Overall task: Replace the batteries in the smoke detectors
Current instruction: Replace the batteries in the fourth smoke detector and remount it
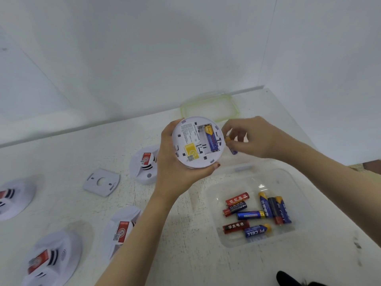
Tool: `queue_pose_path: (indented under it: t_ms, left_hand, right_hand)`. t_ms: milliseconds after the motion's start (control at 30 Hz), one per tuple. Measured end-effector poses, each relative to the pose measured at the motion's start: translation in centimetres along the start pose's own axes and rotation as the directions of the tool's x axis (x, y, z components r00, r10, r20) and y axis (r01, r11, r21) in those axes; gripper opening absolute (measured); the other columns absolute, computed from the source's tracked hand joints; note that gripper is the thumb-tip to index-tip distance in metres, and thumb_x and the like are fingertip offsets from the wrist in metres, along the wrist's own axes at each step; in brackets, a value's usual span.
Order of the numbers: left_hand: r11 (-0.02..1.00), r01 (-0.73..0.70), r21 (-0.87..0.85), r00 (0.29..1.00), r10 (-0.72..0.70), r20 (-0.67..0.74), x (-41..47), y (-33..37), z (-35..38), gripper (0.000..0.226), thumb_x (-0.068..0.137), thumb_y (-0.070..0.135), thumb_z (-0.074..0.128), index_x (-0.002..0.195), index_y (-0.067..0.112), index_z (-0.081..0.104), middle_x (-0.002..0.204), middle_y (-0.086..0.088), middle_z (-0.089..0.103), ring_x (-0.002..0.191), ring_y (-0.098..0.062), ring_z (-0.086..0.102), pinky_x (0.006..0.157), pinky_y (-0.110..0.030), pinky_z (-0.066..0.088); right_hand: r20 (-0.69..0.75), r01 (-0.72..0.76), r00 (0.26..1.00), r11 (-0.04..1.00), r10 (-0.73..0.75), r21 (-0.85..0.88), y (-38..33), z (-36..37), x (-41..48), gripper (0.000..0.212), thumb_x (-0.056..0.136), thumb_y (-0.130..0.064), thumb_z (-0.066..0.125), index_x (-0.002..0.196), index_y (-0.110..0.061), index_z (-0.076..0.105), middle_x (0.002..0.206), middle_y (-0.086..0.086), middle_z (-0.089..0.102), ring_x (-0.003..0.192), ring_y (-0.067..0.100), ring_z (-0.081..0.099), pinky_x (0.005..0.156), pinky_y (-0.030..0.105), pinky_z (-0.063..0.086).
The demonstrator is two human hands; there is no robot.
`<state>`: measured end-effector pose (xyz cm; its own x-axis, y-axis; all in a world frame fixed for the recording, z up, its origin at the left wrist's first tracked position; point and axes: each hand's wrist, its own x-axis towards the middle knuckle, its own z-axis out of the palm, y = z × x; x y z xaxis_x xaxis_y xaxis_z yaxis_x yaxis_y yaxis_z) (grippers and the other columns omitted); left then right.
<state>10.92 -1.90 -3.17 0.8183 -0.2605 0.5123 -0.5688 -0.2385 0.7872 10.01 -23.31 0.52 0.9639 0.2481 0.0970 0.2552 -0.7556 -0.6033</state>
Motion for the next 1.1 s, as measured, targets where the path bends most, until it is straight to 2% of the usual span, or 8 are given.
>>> queue_pose_path:
  t_ms: [100,200,300,400,500,700,967,1100]
  left_hand:
    - [1.0,-0.012,0.01,1.0,0.012,-0.013,-0.1,-0.1,0.1,0.095,0.053,0.038,0.086,0.13,0.021,0.033,0.124,0.041,0.038,0.12,0.006,0.045,0.095,-0.01,0.04]
    - [1.0,-0.009,0.004,1.0,0.009,-0.021,-0.1,-0.2,0.3,0.095,0.053,0.036,0.087,0.13,0.022,0.033,0.126,0.037,0.039,0.122,0.004,0.045,0.096,-0.011,0.04]
    - [1.0,-0.008,0.001,1.0,0.008,-0.027,-0.1,0.0,0.5,0.096,0.052,0.033,0.088,0.13,0.027,0.033,0.126,0.034,0.041,0.121,0.001,0.048,0.095,-0.011,0.041]
    - [1.0,0.0,-0.013,1.0,0.0,-0.03,-0.2,0.2,0.8,0.094,0.053,0.028,0.09,0.128,0.034,0.034,0.124,0.034,0.045,0.118,0.0,0.051,0.093,-0.014,0.045]
    - [0.999,0.004,-0.036,0.999,-0.005,-0.033,-0.3,0.5,0.8,0.092,0.055,0.029,0.089,0.127,0.036,0.032,0.122,0.035,0.047,0.117,-0.001,0.054,0.092,-0.02,0.049]
    - [0.999,-0.014,-0.033,1.0,0.013,-0.025,-0.4,0.7,0.8,0.094,0.054,0.027,0.089,0.127,0.035,0.031,0.122,0.039,0.044,0.116,0.005,0.052,0.09,-0.012,0.046]
    - [0.996,-0.036,-0.08,0.999,0.036,-0.005,-0.5,1.5,0.8,0.094,0.053,0.025,0.088,0.128,0.032,0.032,0.126,0.034,0.042,0.12,0.0,0.051,0.089,-0.014,0.048]
    - [0.997,-0.059,-0.046,0.998,0.059,-0.009,-0.6,1.8,0.7,0.095,0.052,0.023,0.088,0.127,0.028,0.03,0.123,0.041,0.038,0.118,0.009,0.047,0.089,-0.007,0.043]
  right_hand:
    - [-0.358,0.149,0.927,0.986,-0.114,0.072,-1.2,-0.1,-1.2,0.012,0.085,-0.013,0.063,0.094,-0.021,0.059,0.071,-0.011,0.069,0.065,0.01,0.062,0.058,0.014,0.042]
    - [-0.612,0.251,0.749,0.964,-0.254,-0.092,-2.4,0.6,-2.3,0.013,0.084,-0.013,0.066,0.096,-0.01,0.064,0.083,-0.003,0.071,0.071,0.011,0.063,0.063,0.024,0.048]
    - [-0.619,0.355,0.649,0.896,-0.442,-0.267,-3.2,1.4,-2.9,0.01,0.085,-0.01,0.068,0.093,-0.004,0.069,0.089,0.004,0.072,0.08,0.018,0.068,0.069,0.031,0.052]
    - [-0.463,0.431,0.62,0.768,-0.633,-0.473,-3.4,2.6,-2.9,0.007,0.085,-0.009,0.068,0.087,-0.005,0.073,0.094,0.006,0.074,0.087,0.023,0.069,0.073,0.037,0.054]
    - [-0.355,0.453,0.635,0.703,-0.686,-0.548,-2.9,3.1,-3.0,0.008,0.085,-0.013,0.069,0.09,-0.009,0.074,0.101,0.006,0.073,0.096,0.025,0.068,0.079,0.038,0.053]
    - [-0.353,0.444,0.716,0.783,-0.602,-0.434,-2.3,2.8,-3.1,0.015,0.086,-0.016,0.066,0.098,-0.015,0.074,0.115,0.006,0.068,0.106,0.026,0.062,0.088,0.037,0.048]
    - [-0.358,0.294,0.907,0.942,-0.221,0.163,-2.6,2.4,-3.4,0.04,0.081,-0.039,0.063,0.118,-0.026,0.061,0.15,0.01,0.035,0.134,0.018,0.041,0.103,0.032,0.043]
    - [-0.274,0.233,0.954,0.881,-0.124,0.411,-3.0,2.4,-3.5,0.039,0.079,-0.037,0.063,0.117,-0.025,0.063,0.138,0.007,0.051,0.132,0.002,0.04,0.103,0.027,0.043]
